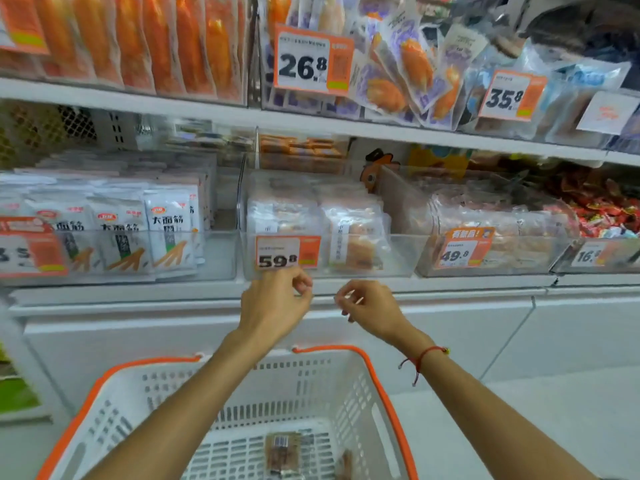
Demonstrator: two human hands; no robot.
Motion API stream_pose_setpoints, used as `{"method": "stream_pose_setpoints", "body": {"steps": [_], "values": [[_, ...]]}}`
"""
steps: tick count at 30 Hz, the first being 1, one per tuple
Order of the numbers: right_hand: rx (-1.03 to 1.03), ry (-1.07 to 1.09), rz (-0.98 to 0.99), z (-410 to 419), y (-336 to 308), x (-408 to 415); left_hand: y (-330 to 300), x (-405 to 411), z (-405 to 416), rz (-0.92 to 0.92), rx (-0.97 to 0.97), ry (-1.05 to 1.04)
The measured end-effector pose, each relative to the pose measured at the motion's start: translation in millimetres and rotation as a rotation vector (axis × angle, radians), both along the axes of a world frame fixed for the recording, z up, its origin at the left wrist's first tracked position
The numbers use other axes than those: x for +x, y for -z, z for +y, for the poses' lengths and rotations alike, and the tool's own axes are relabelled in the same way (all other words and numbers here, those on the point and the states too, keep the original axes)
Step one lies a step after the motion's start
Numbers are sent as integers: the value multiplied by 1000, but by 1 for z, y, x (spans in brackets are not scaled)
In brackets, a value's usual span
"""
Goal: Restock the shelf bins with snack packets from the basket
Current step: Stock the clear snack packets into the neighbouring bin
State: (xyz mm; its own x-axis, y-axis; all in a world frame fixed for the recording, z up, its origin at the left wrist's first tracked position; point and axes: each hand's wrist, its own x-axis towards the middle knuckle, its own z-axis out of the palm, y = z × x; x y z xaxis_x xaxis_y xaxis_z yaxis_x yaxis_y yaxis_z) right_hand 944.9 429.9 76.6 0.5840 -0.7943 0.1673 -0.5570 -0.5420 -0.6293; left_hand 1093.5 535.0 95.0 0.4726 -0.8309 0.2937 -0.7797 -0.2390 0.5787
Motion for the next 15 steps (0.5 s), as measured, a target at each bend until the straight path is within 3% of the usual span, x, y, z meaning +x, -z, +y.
{"method": "stream_pose_setpoints", "body": {"steps": [10,15], "values": [[388,-155,553,38,154,-9,166,13,52,377,347,-38],[394,-335,1011,58,215,-16,259,4,68,559,769,148]]}}
